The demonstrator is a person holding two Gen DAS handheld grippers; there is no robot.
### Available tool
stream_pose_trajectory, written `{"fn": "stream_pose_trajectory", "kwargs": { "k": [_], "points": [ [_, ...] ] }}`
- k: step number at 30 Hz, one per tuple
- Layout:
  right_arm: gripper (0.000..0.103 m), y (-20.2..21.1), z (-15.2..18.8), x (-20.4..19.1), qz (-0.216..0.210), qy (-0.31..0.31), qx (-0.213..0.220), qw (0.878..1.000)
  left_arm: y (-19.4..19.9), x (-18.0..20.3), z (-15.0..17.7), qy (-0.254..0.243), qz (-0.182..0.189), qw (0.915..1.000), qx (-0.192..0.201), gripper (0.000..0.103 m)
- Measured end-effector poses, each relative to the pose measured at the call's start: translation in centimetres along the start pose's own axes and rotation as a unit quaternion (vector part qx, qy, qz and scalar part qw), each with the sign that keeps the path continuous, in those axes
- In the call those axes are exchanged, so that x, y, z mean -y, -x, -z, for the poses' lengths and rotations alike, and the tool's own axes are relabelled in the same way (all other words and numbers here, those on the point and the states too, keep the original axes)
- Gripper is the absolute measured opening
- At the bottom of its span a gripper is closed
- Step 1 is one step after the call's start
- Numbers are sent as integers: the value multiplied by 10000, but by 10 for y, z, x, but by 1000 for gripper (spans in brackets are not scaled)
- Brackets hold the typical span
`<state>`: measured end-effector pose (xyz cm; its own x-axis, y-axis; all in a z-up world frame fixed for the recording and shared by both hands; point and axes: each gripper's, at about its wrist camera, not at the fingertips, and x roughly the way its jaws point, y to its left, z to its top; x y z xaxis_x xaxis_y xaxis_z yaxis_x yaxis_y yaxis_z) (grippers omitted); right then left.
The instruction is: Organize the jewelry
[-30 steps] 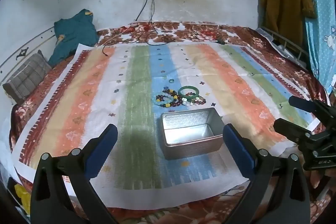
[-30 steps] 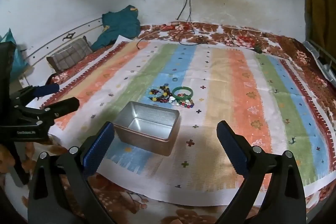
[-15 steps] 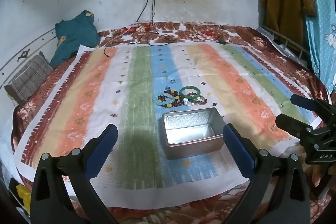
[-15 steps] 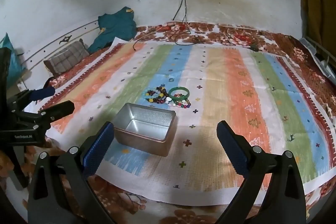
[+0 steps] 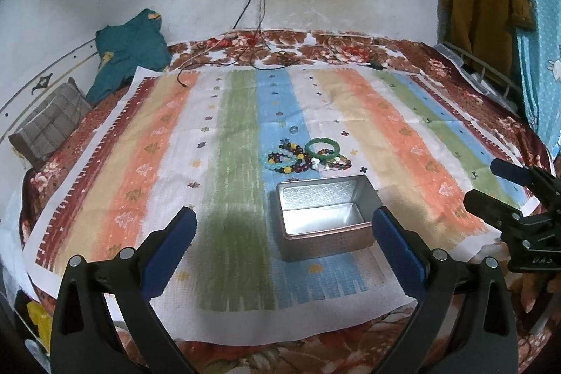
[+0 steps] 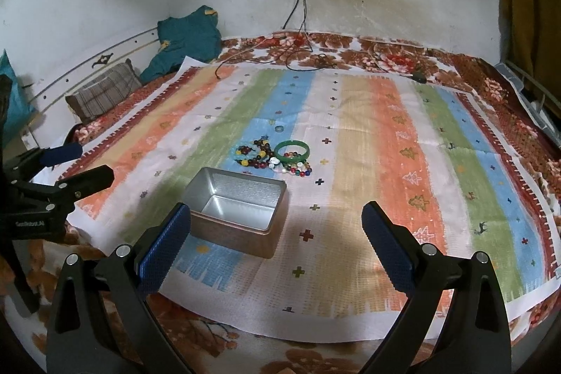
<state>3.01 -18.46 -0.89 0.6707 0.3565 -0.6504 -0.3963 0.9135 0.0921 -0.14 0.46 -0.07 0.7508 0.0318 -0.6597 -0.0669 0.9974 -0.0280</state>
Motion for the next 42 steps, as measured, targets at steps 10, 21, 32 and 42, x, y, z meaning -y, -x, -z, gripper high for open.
{"fn": "stream_pose_trajectory", "kwargs": {
  "k": [10, 21, 32, 42],
  "points": [
    [99, -2, -1, 2, -26, -49, -52, 10000, 0, 0, 0, 2, -50, 10000, -25, 98],
    [99, -9, -4, 4, 24, -82, -159, 9998, -4, -1, -2, 56, -26, 9999, -109, 98],
    [99, -11, -4, 4, -17, -111, -194, 9997, -6, -1, -2, 69, -34, 9998, -166, 98],
    [99, -13, -3, 2, -18, -86, -208, 9997, -8, 1, 0, 6, -87, 9998, -181, 98]
  ]
}}
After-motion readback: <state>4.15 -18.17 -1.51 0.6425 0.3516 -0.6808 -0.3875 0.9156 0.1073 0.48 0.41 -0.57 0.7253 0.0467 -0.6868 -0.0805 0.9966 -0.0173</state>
